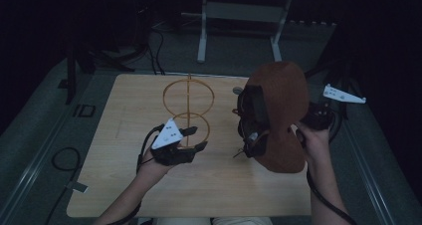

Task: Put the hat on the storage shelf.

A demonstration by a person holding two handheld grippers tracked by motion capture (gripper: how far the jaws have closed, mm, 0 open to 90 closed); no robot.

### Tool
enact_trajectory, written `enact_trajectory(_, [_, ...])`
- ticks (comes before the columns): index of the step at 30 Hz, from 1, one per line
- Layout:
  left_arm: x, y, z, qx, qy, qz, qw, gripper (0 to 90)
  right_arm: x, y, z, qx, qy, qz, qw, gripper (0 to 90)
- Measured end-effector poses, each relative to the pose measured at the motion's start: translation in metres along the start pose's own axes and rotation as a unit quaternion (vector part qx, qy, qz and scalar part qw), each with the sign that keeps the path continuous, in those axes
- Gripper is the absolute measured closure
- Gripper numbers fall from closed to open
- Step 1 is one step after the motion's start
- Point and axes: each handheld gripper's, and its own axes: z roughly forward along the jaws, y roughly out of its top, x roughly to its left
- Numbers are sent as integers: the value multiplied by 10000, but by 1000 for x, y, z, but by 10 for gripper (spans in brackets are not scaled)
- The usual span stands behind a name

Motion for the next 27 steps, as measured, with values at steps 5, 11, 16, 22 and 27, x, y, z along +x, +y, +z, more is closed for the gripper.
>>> enact_trajectory(5, [12,-27,-24,47,355,-220,9991,334,-8,13,13,-24,-123,-23,9999,872])
enact_trajectory(11, [22,-72,-47,453,1197,-367,9911,57,-20,22,42,104,-381,-28,9992,872])
enact_trajectory(16, [28,-107,-72,574,1631,-672,9826,21,-27,24,59,153,-487,52,9987,872])
enact_trajectory(22, [34,-140,-95,466,2025,-1111,9719,21,-24,37,87,77,-573,-40,9983,871])
enact_trajectory(27, [33,-153,-100,380,2156,-1235,9679,22,-12,52,116,174,-654,-268,9973,871])
